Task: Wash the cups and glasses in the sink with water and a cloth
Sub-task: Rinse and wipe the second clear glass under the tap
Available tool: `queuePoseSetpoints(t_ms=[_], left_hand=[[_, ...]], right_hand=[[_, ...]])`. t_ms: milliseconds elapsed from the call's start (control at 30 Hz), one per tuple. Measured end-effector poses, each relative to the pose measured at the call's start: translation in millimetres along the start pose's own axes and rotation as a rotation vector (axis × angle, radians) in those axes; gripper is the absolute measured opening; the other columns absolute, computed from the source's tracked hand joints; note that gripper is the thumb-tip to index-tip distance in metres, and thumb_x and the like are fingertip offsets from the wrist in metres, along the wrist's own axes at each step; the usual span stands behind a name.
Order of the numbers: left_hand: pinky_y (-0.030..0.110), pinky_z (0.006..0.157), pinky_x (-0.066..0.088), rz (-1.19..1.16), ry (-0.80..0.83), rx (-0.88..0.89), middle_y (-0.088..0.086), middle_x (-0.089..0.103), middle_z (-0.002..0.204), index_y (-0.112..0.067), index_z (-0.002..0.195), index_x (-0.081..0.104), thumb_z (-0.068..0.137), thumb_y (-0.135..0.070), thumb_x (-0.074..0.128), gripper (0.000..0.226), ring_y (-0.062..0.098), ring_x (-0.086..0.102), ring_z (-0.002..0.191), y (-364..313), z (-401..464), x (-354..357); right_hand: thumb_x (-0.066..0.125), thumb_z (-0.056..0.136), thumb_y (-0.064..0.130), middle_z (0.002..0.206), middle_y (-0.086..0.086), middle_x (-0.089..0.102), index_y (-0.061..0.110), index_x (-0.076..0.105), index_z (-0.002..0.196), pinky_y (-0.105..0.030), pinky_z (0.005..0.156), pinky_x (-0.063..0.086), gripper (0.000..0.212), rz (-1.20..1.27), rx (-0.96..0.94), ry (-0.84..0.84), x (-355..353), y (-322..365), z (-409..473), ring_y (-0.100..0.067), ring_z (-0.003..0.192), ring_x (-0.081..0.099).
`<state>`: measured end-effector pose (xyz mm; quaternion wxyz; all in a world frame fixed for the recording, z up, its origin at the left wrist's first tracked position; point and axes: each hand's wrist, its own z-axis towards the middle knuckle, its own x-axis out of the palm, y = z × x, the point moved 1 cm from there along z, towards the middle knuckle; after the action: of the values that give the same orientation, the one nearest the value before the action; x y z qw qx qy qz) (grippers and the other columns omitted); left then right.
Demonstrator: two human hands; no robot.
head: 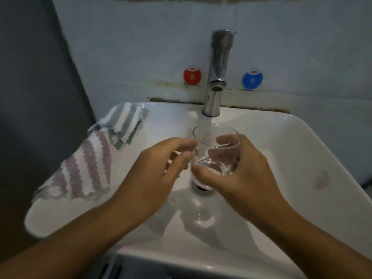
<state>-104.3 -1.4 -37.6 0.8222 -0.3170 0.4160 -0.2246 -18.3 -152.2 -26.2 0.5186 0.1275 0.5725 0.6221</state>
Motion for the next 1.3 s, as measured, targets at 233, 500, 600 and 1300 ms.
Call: queuePoseSetpoints(t_ms=[233,500,600,1300], left_hand=[[0.019,0.067,0.052,0.071,-0.123,-0.081,-0.014,0.072,0.095,-0.035,0.101,0.068,0.087,-0.052,0.053,0.026,0.008,0.069,0.081,-1,-3,-4],[0.022,0.071,0.054,-0.013,-0.301,-0.376,-0.008,0.072,0.082,-0.029,0.092,0.069,0.087,-0.020,0.071,0.010,0.011,0.069,0.074,-19,7,7],[0.012,0.071,0.049,-0.058,-0.286,-0.405,-0.009,0.072,0.078,-0.029,0.088,0.069,0.079,-0.017,0.067,0.015,0.010,0.067,0.069,-58,25,25],[0.015,0.062,0.050,-0.280,0.333,-0.368,-0.017,0.068,0.071,-0.049,0.092,0.065,0.075,-0.043,0.063,0.018,0.004,0.063,0.062,-354,179,221]], right_hand=[[0.083,0.061,0.050,0.095,0.025,0.060,0.044,0.042,0.112,-0.003,0.071,0.045,0.066,0.049,0.114,-0.111,2,-16,1,0.008,0.088,0.059],[0.093,0.053,0.028,0.103,0.024,0.065,0.041,0.053,0.116,-0.007,0.079,0.046,0.075,0.267,0.379,-0.358,-26,-18,7,0.006,0.096,0.062],[0.093,0.055,0.009,0.105,0.024,0.065,0.036,0.055,0.118,-0.011,0.086,0.049,0.078,0.301,0.460,-0.412,-60,-15,16,0.001,0.101,0.063],[0.088,0.061,0.004,0.104,0.014,0.070,0.033,0.058,0.116,-0.009,0.077,0.050,0.069,0.069,0.586,-0.761,-443,66,-35,-0.001,0.092,0.067]])
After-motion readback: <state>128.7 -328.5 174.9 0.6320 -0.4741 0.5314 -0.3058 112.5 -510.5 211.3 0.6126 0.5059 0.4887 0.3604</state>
